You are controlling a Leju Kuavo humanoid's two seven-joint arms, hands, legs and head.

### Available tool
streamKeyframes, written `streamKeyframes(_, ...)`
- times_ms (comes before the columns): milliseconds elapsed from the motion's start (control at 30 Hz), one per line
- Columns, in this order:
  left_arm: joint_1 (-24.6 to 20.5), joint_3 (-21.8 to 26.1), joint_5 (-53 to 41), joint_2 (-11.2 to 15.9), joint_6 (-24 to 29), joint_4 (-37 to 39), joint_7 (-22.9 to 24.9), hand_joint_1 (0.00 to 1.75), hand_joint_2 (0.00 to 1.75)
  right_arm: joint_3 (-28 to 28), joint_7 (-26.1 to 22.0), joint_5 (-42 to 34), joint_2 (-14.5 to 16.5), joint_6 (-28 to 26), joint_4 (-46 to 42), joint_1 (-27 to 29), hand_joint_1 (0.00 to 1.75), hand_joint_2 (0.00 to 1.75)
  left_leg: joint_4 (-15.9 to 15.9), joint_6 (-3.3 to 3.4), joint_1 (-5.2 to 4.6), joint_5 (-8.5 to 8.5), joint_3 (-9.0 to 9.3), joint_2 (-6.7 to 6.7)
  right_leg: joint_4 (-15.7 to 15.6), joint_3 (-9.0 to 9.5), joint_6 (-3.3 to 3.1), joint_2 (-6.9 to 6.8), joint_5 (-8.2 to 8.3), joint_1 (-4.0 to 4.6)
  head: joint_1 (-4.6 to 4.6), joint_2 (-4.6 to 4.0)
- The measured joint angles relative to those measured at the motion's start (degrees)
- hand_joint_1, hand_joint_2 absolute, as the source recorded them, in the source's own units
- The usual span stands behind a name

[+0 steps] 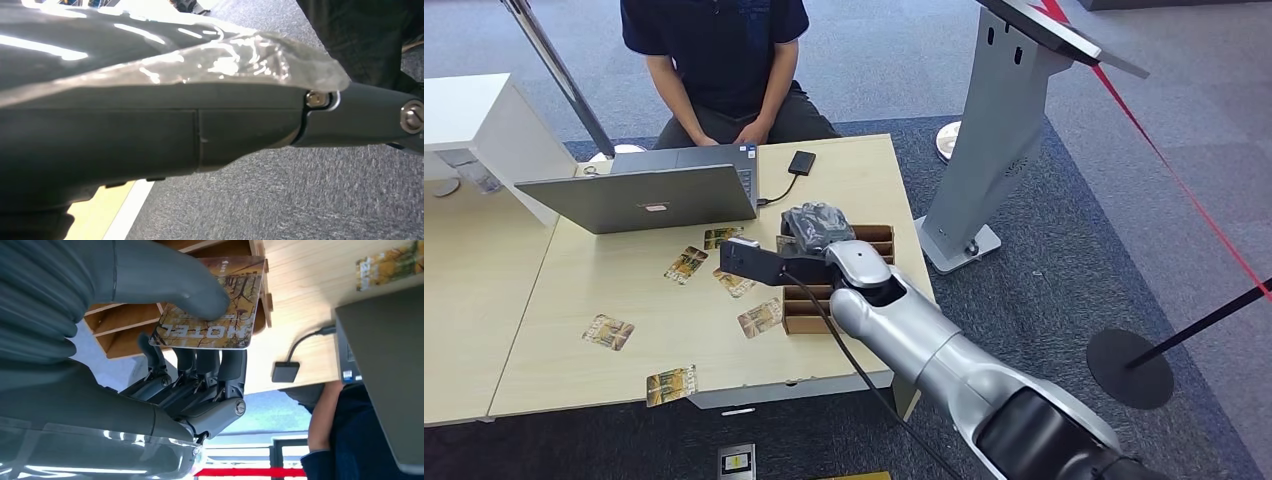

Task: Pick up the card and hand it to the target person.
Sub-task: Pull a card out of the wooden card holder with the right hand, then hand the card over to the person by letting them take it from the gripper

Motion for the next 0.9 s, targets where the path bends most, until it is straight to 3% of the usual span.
streamKeyframes(133, 0.0, 0.0, 0.0, 0.1, 0.0, 0.0, 0.0, 0.0, 0.0, -0.2, 0.6, -3.8, -1.3, 1.2, -6.0, 0.6, 1.53, 1.75, 0.0, 0.0, 0.0, 0.0, -0.01, 0.01, 0.0, -0.02, 0.0, 0.0, 0.0, 0.0, 0.01, 0.0)
streamKeyframes(300, 0.0, 0.0, 0.0, 0.1, 0.0, 0.0, 0.0, 0.0, 0.0, -1.2, 0.3, -8.2, -2.4, 1.0, -11.4, 1.1, 1.49, 1.75, 0.0, 0.0, 0.0, 0.0, -0.01, 0.01, 0.0, -0.02, 0.0, 0.0, 0.0, 0.0, 0.01, 0.0)
streamKeyframes(433, 0.0, 0.0, -0.1, 0.1, 0.0, 0.0, -0.1, 0.0, 0.0, -1.6, -1.1, -11.9, -2.9, 0.1, -13.1, 1.3, 1.55, 1.75, 0.0, 0.0, 0.0, 0.0, -0.01, 0.0, 0.0, -0.01, 0.0, 0.0, 0.0, 0.0, 0.0, 0.0)
streamKeyframes(900, -0.5, 0.0, -2.5, 0.1, -1.0, 0.0, 0.0, 0.0, 0.0, -1.8, -3.6, -16.3, -2.2, -3.4, -5.2, -2.4, 1.54, 1.75, 0.0, 0.0, 0.0, 0.0, -0.06, -0.02, 0.0, -0.01, 0.0, 0.0, 0.0, 0.0, 0.0, 0.0)
